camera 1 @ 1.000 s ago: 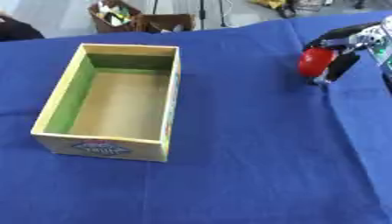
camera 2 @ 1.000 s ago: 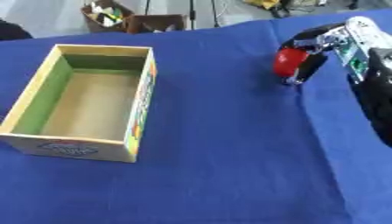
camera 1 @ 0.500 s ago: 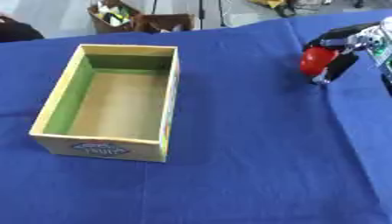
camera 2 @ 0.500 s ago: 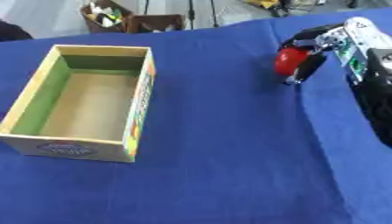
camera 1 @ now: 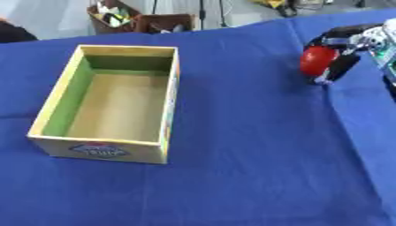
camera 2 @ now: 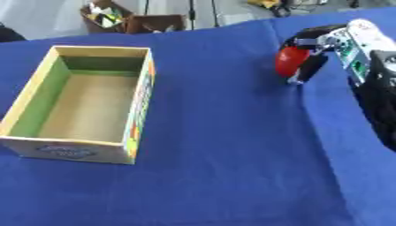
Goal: Pick up objects on the table and place them in the box.
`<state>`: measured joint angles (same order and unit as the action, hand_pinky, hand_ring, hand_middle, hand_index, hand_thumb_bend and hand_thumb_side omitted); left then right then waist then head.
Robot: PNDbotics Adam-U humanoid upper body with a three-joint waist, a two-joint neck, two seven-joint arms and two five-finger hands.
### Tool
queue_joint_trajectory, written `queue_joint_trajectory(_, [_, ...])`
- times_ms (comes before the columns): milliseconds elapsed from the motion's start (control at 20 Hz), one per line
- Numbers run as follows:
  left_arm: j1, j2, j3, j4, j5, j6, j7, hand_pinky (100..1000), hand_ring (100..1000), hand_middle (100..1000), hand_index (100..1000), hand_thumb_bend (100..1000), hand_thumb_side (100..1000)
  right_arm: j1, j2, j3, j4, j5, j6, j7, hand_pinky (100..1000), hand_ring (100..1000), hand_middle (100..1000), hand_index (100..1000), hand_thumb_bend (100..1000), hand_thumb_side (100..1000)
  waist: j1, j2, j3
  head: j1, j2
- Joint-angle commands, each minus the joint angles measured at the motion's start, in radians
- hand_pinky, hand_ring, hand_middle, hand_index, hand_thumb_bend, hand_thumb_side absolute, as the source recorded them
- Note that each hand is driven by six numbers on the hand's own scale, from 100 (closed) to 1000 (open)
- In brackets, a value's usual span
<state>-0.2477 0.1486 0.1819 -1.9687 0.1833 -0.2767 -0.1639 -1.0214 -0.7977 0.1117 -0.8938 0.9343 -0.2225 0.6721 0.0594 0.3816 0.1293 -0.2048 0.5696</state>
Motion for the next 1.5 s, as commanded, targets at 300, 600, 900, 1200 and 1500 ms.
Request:
queue_joint_trajectory(300, [-0.009, 0.014, -0.003, -0.010, 0.007, -0.002, -0.004, 184, 327, 368, 689, 100, 743, -0.013, -0.034, -0.005, -0.018, -0.026, 0.030, -0.063, 363, 616, 735, 791, 100, 322, -0.002, -0.020, -0.002, -0.005, -0.011])
queue_joint_trajectory(600, [-0.011, 0.014, -0.003, -0.011, 0.009, -0.002, -0.003, 187, 330, 368, 688, 100, 742, -0.013, -0.034, -0.004, -0.025, -0.043, 0.044, -0.116, 309, 580, 664, 679, 100, 332, -0.003, -0.022, -0.002, -0.007, -0.012])
queue_joint_trajectory(900, [-0.012, 0.014, -0.002, -0.012, 0.007, 0.001, -0.002, 189, 332, 368, 687, 100, 746, -0.009, -0.035, -0.006, -0.023, -0.057, 0.073, -0.176, 317, 570, 648, 605, 100, 416, -0.005, -0.023, -0.003, -0.010, -0.014])
queue_joint_trajectory(1200, [-0.011, 0.015, -0.003, -0.012, 0.005, 0.003, 0.000, 193, 334, 368, 686, 100, 744, -0.025, -0.033, -0.008, -0.035, -0.084, 0.085, -0.191, 316, 552, 627, 548, 100, 436, -0.006, -0.030, -0.007, -0.008, -0.008])
queue_joint_trajectory(1500, [-0.009, 0.020, -0.003, -0.013, 0.000, 0.007, 0.001, 196, 336, 369, 685, 100, 742, -0.069, -0.022, 0.005, -0.075, -0.089, 0.099, -0.192, 319, 543, 612, 456, 100, 457, -0.018, -0.048, -0.015, -0.004, 0.004])
